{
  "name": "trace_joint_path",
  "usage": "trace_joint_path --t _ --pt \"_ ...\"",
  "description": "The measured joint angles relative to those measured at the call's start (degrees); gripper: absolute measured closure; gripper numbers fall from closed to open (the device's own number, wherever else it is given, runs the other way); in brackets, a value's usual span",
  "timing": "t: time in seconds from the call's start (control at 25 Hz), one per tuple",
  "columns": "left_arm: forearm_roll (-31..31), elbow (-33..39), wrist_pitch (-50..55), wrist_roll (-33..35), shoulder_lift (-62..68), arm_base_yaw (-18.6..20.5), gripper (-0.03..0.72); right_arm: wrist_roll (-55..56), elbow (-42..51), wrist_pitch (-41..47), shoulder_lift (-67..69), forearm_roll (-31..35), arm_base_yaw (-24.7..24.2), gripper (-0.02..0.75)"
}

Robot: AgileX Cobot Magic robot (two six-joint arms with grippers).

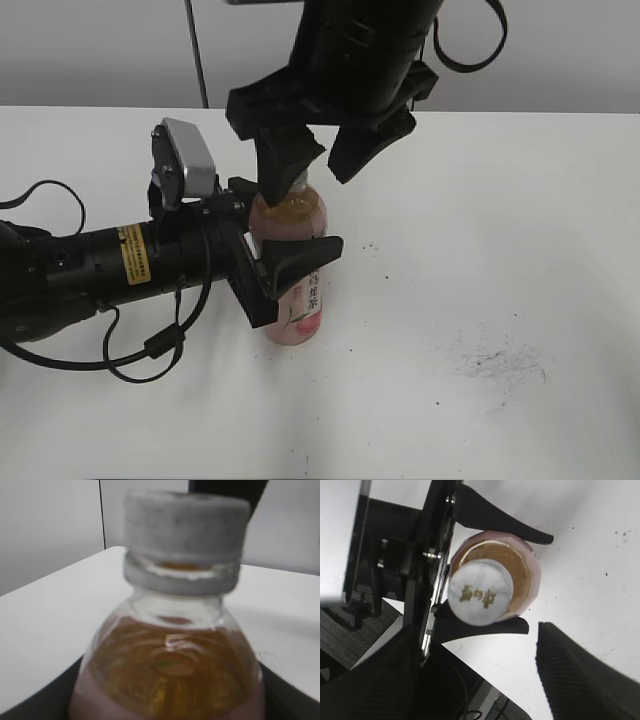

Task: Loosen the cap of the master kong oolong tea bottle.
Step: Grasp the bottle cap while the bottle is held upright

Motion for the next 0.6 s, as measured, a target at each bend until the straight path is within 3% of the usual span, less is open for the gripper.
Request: trace_joint_path --t 0.6 --pt "0.0 0.0 0.0 0.0 0.0 0.0 0.243 0.1 -5.3 -0.1 2.6 -2.0 0.0 0.225"
